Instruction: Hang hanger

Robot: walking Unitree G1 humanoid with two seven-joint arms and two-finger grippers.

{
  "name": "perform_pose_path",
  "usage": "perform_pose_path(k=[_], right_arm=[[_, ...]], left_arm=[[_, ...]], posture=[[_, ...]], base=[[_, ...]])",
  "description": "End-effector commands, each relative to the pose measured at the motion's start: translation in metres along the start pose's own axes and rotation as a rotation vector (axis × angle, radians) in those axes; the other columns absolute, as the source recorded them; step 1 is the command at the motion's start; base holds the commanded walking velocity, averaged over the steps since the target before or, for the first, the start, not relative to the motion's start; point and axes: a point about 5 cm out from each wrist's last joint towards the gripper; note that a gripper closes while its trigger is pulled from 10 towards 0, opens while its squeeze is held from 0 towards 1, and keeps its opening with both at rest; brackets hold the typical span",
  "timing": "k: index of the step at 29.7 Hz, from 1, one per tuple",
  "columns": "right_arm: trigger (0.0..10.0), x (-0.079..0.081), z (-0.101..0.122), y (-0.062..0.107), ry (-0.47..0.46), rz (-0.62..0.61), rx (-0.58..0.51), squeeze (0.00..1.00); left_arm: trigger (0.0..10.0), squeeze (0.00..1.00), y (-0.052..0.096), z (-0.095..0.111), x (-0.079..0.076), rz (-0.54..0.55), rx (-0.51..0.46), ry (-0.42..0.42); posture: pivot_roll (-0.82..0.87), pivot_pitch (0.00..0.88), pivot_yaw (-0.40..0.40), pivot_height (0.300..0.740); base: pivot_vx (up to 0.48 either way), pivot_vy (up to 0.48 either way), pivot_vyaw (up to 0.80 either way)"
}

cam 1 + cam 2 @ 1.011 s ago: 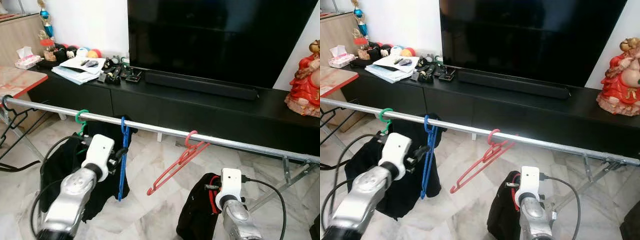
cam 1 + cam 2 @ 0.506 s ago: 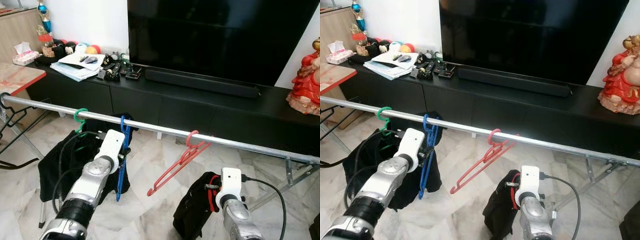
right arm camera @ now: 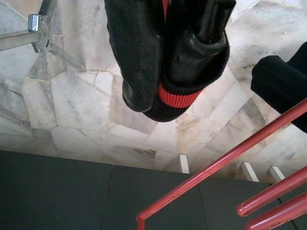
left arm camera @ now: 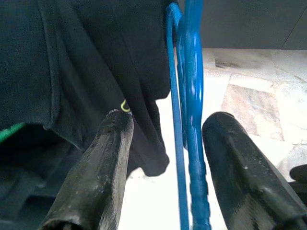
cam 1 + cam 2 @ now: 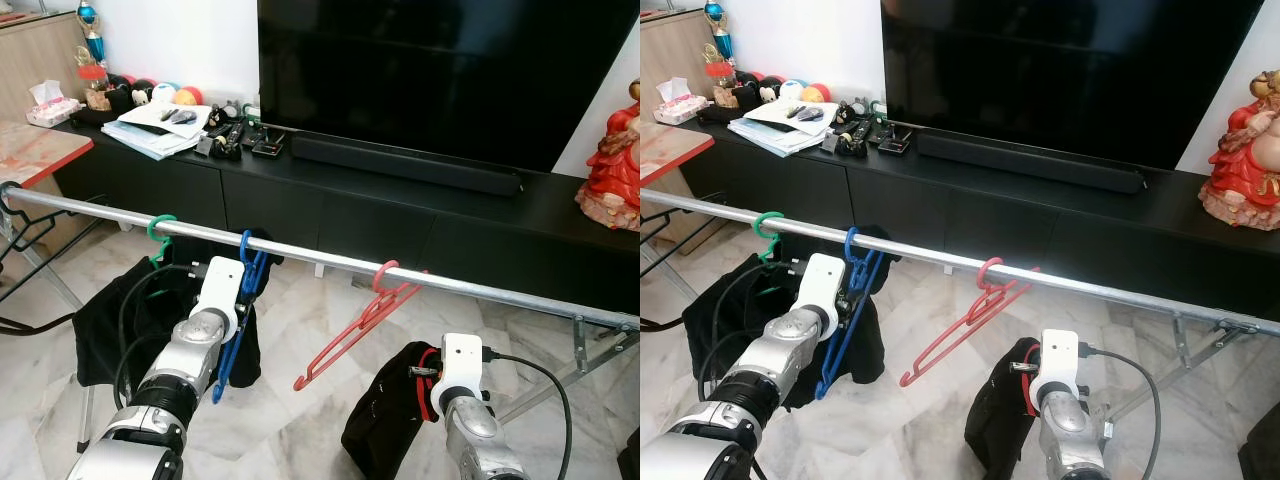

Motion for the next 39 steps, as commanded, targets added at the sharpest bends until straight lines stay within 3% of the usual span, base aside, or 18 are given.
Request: perform_pose_path(k=[1,2,30,39], right_arm=[[10.0,0.000,0.007,-0.002,0.002,0.002,-0.026,0.00],[10.0,-0.001,0.008,-0.002,0.003,0.002,-0.027,0.00],[10.0,0.001,0.006,-0.002,0.001,0.004,-0.018,0.00],[10.0,0.003,0.005,-0.002,0.002,0.009,-0.013,0.00]], left_arm=[[5.9,0.00,-0.002,0.007,0.000,-0.012,-0.020,0.021],[0.0,0.00,-0.003,0.006,0.001,-0.014,-0.020,0.031],[0.0,0.00,-0.003,-0.001,0.004,-0.011,-0.030,0.040],[0.0,0.00,-0.002,-0.006,0.006,0.008,-0.032,0.081]], posture=[[0.11,0.000,-0.078,0.740],[0.11,0.000,-0.078,0.740],[0.12,0.000,-0.082,0.740],[0.13,0.000,-0.085,0.740]], base=[[0.000,0.000,0.00],[0.000,0.000,0.00],[0.000,0.000,0.00],[0.000,0.000,0.00]])
Point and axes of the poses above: a point about 5 cm out from each wrist's last joint towards the gripper, its own y axis pointing back from the gripper into the wrist, its own z axis along the axis of the wrist's last joint, x = y × z, and after that the axes turned 9 degrees about -y, right-handed
